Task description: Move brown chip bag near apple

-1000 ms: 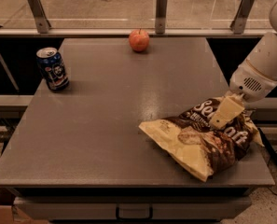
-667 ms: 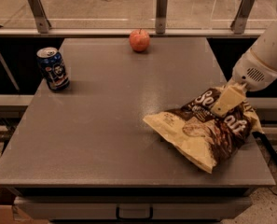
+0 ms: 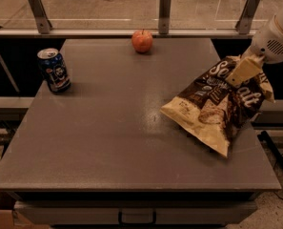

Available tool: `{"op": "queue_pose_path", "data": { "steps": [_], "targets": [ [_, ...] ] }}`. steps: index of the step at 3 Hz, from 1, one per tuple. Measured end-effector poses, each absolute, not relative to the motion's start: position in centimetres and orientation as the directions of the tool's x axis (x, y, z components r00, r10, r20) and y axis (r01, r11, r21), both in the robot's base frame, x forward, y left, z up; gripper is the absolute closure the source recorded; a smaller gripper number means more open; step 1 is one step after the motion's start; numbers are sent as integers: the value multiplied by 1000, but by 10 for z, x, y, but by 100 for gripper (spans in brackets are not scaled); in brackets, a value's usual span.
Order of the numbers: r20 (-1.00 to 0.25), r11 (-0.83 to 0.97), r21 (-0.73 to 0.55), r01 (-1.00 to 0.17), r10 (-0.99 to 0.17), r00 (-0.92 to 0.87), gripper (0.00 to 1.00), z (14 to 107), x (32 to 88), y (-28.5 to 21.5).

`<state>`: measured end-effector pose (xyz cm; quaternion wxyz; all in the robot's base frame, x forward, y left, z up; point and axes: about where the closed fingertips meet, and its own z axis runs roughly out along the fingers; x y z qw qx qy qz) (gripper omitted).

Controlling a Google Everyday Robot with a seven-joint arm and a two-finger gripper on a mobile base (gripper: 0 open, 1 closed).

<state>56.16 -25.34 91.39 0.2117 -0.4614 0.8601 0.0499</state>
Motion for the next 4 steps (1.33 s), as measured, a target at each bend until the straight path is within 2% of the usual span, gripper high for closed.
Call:
{"op": "queue_pose_path", "data": {
  "steps": [2,4],
  "targets": [
    [-441,587,-158,-794,-761,-475,100,923,582,-258],
    [-597,597,-246,-763,-714,-366,100,951,679,-256]
  ]
}}
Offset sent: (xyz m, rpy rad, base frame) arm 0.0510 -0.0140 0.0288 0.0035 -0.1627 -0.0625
